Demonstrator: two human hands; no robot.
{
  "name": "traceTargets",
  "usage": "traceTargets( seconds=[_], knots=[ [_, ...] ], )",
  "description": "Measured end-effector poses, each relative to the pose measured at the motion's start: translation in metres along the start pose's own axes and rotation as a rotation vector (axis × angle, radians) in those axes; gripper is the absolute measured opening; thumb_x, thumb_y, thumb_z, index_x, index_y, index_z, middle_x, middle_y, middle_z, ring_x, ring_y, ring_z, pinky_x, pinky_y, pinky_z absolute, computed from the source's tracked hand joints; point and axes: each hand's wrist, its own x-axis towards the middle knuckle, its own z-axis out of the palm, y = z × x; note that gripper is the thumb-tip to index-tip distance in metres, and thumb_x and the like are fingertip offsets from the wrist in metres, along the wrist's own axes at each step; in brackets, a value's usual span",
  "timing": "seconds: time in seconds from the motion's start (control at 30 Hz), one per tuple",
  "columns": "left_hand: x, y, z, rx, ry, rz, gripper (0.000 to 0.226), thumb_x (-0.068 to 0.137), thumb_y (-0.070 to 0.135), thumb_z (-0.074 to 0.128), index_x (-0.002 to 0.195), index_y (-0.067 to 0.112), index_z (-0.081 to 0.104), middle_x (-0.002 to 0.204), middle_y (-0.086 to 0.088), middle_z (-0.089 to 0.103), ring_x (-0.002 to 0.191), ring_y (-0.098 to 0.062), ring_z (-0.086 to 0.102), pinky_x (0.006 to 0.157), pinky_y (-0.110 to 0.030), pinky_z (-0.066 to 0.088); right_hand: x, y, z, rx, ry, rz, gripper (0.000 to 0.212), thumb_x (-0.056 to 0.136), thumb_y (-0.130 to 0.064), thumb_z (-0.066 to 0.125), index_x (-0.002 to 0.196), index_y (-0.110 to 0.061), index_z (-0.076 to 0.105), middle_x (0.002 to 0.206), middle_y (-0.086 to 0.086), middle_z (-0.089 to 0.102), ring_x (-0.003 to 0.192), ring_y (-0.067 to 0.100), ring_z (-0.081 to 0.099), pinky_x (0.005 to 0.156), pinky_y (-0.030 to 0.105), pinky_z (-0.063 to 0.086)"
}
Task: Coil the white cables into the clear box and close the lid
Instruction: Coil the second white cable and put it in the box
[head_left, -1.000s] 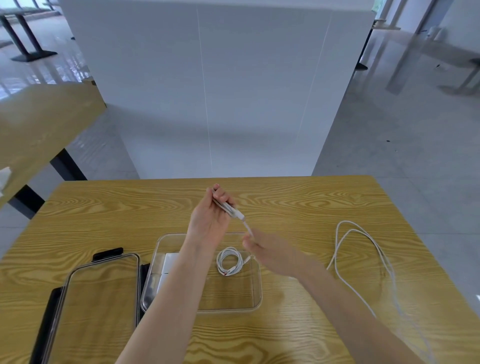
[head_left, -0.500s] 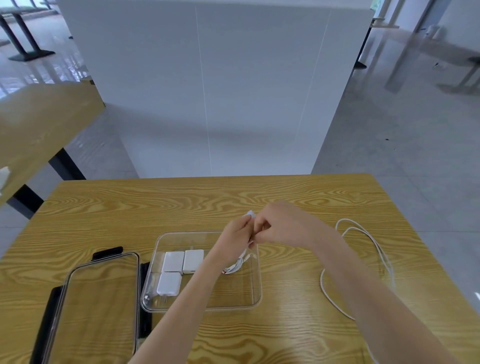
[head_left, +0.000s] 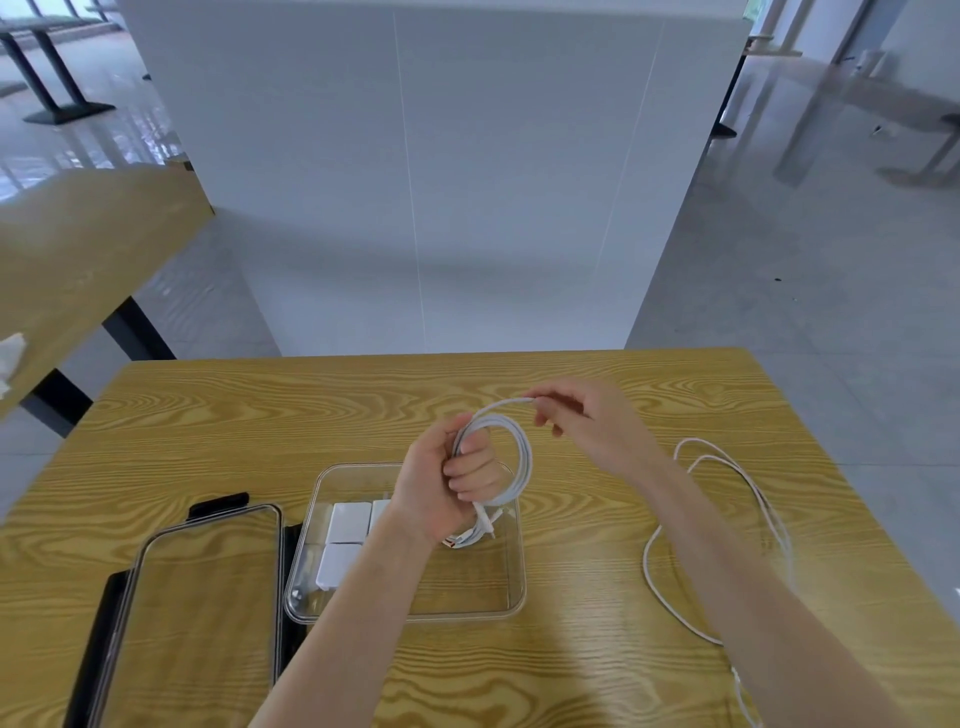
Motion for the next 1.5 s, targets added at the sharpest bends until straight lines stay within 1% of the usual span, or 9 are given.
traceTargets(
  seconds=[0.1, 0.3, 0.5, 0.63, 0.8, 1.0, 1.17, 1.4, 1.5],
  knots=[
    [0.000, -0.001, -0.001, -0.163, -0.019, 0.067, 0.031, 0.067, 0.018, 0.068, 0.045, 0.016, 0.047, 0.040, 0.010, 0.016, 0.035, -0.007, 0.013, 0.029, -0.017, 0.026, -0.007, 0.003, 0.023, 0.151, 0.087, 0.110, 0.013, 0.093, -0.018, 0.052, 0.102, -0.019, 0.061, 0.078, -0.010, 0.068, 0.067, 0.002, 0.060, 0.065, 0.016, 0.047],
    [0.004, -0.007, 0.007, -0.254, 0.114, 0.104, 0.053, 0.091, 0.031, 0.034, 0.040, 0.016, 0.041, 0.033, 0.008, 0.015, 0.035, -0.006, 0.008, 0.029, -0.015, 0.019, -0.015, 0.005, 0.055, 0.294, 0.032, 0.209, 0.008, 0.083, -0.016, 0.067, 0.086, -0.013, 0.074, 0.075, -0.003, 0.072, 0.064, 0.010, 0.061, 0.066, 0.025, 0.049],
    [0.007, -0.010, 0.000, -0.182, 0.208, 0.117, 0.062, 0.092, 0.053, 0.033, 0.041, 0.018, 0.038, 0.030, 0.007, 0.028, 0.025, -0.004, 0.027, 0.029, -0.016, 0.020, -0.012, 0.005, 0.050, 0.663, 0.050, 0.424, 0.006, 0.078, -0.008, 0.070, 0.082, -0.008, 0.074, 0.051, -0.003, 0.061, 0.042, 0.005, 0.048, 0.040, 0.014, 0.039],
    [0.010, -0.015, -0.003, -0.151, 0.283, 0.119, 0.061, 0.092, 0.053, 0.036, 0.043, 0.017, 0.037, 0.032, 0.006, 0.026, 0.026, -0.006, 0.027, 0.029, -0.016, 0.024, -0.010, 0.011, 0.051, 0.877, 0.056, 0.499, 0.003, 0.079, -0.007, 0.070, 0.079, -0.007, 0.073, 0.068, 0.004, 0.069, 0.055, 0.009, 0.065, 0.058, 0.021, 0.058],
    [0.013, -0.018, -0.006, -0.030, 0.408, 0.142, 0.055, 0.092, 0.050, 0.038, 0.050, 0.015, 0.034, 0.036, 0.006, 0.025, 0.031, -0.008, 0.027, 0.032, -0.018, 0.025, -0.007, 0.012, 0.052, 1.039, 0.077, 0.561, 0.021, 0.094, -0.013, 0.051, 0.085, -0.002, 0.067, 0.064, 0.006, 0.071, 0.059, 0.016, 0.064, 0.059, 0.026, 0.056],
    [0.014, -0.017, -0.012, 0.221, 0.552, 0.155, 0.047, 0.095, 0.040, 0.043, 0.057, 0.013, 0.038, 0.044, 0.004, 0.032, 0.036, -0.011, 0.033, 0.039, -0.022, 0.033, -0.009, 0.015, 0.052, 0.873, -0.040, 0.520, 0.031, 0.072, -0.001, 0.074, 0.100, -0.012, 0.067, 0.085, 0.002, 0.074, 0.088, 0.020, 0.066, 0.097, 0.042, 0.045],
    [0.016, -0.018, -0.018, 0.421, 0.629, 0.186, 0.048, 0.093, 0.043, 0.047, 0.055, 0.014, 0.040, 0.045, 0.003, 0.033, 0.039, -0.012, 0.037, 0.047, -0.027, 0.036, -0.007, 0.015, 0.048, 1.007, -0.077, 0.500, 0.037, 0.075, 0.009, 0.067, 0.107, -0.009, 0.063, 0.075, 0.003, 0.075, 0.068, 0.014, 0.070, 0.072, 0.027, 0.053],
    [0.019, -0.024, -0.020, 0.344, 0.618, 0.194, 0.047, 0.094, 0.040, 0.045, 0.056, 0.014, 0.039, 0.054, -0.002, 0.035, 0.038, -0.011, 0.036, 0.041, -0.022, 0.035, -0.013, 0.012, 0.050, 1.217, -0.157, 0.417, 0.041, 0.067, 0.009, 0.066, 0.103, -0.011, 0.063, 0.075, 0.007, 0.073, 0.064, 0.015, 0.069, 0.063, 0.026, 0.057],
    [0.019, -0.024, -0.020, 0.305, 0.618, 0.189, 0.045, 0.094, 0.039, 0.045, 0.058, 0.013, 0.041, 0.053, 0.000, 0.035, 0.036, -0.011, 0.037, 0.039, -0.022, 0.035, -0.016, 0.009, 0.052, 1.025, -0.135, 0.302, 0.035, 0.072, 0.012, 0.065, 0.094, -0.015, 0.066, 0.078, 0.002, 0.068, 0.065, 0.012, 0.067, 0.062, 0.022, 0.055]
  ],
)
